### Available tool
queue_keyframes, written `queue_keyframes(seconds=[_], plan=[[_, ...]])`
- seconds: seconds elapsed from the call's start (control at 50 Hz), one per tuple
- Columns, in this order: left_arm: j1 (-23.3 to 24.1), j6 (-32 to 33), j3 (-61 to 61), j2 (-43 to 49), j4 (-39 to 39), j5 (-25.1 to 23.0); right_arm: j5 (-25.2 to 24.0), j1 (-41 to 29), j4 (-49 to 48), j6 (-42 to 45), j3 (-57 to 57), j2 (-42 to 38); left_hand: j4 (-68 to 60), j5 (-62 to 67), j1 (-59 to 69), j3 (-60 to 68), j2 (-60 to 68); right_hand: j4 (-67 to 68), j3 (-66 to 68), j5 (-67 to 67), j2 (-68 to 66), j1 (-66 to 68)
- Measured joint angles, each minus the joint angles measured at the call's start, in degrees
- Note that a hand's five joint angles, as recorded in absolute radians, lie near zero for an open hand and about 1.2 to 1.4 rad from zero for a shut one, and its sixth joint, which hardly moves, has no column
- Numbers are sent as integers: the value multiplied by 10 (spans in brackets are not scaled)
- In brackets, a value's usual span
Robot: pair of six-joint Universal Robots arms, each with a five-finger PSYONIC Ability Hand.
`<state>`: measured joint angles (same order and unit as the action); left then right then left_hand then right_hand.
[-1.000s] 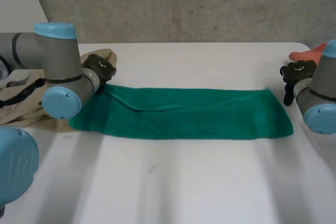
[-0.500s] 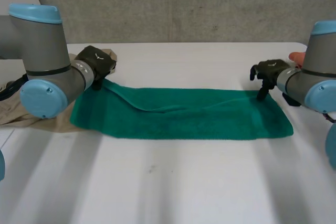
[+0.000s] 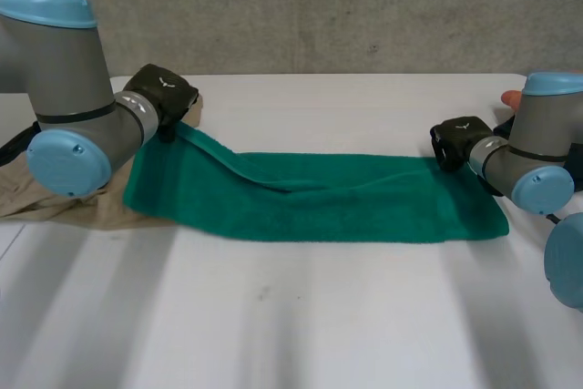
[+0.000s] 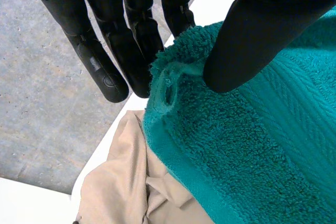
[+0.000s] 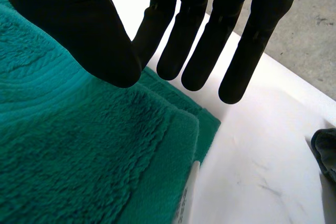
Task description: Fold the laundry.
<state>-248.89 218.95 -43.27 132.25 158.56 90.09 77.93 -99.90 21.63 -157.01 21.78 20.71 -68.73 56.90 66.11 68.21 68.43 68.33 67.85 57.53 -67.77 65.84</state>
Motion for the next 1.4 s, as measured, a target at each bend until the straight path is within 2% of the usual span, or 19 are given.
queue_keyframes(seconds=[0.14, 0.2, 0.38, 0.46, 0.6, 0.64, 0.66, 0.7, 0.74, 0.94, 1.04, 1.28, 1.32, 1.36, 1.4], plan=[[-2, 1, 16, 17, 8, 0, -4, 1, -2, -5, -2, 4, 0, 0, 0, 0, 0, -23, -25, -21, 25, -15], [-2, 1, 26, 25, 6, 2, -4, 2, 3, -7, 5, 15, 0, 0, 0, 0, 0, -144, -140, -138, 143, -123], [-2, -1, 29, 18, -4, 4, -22, 6, 16, -9, 24, 31, 0, 0, 0, 0, 0, -196, -190, -194, 193, -170], [-2, -2, 27, 11, -6, 3, -29, 7, 21, -9, 26, 24, 0, 0, 0, 0, 0, -247, -239, -246, 244, -220], [-1, -3, 26, 10, -6, 4, -30, 7, 26, -8, 24, 5, 0, 0, 0, 0, 0, -264, -252, -267, 254, -233], [-2, -3, 26, 12, -6, 4, -28, 7, 25, -8, 19, -1, 0, 0, 0, 0, 0, -247, -238, -248, 239, -218], [-2, -3, 27, 13, -5, 4, -27, 7, 24, -8, 16, -4, 0, 0, 0, 0, 0, -178, -169, -173, 169, -155], [-3, -3, 28, 16, -5, 4, -24, 9, 20, -9, 9, -9, 0, 0, 0, 0, 0, -53, -48, -86, 42, -118], [-4, -3, 30, 21, -4, 4, -21, 11, 15, -13, 1, -13, 0, 0, 0, 0, 0, -7, -8, -26, 2, -118], [-8, -1, 79, 71, 3, 1, -18, 15, -58, -68, 26, 24, 0, 0, 0, 0, 0, 1, -2, 8, 0, -118], [-10, 0, 164, 140, 5, -1, -10, 15, -119, -71, 58, 31, 0, 0, 0, 0, 0, 1, -2, 8, 0, -118], [-12, 32, 365, 302, 10, 0, 37, 6, -175, -50, 53, 3, 2, -1, 0, -2, -2, 2, 2, 8, 0, -118], [-11, 36, 379, 316, 10, 2, 40, 4, -186, -50, 55, 1, 58, -42, -38, -54, -55, -9, -13, 0, 15, -110], [-9, 39, 388, 328, 12, 4, 45, 1, -201, -49, 59, 0, 314, -295, -335, -304, -322, -206, -207, -204, 214, -236], [-6, 39, 389, 333, 15, 6, 51, -2, -211, -48, 61, 0, 436, -416, -467, -422, -440, -375, -377, -384, 391, -407]])
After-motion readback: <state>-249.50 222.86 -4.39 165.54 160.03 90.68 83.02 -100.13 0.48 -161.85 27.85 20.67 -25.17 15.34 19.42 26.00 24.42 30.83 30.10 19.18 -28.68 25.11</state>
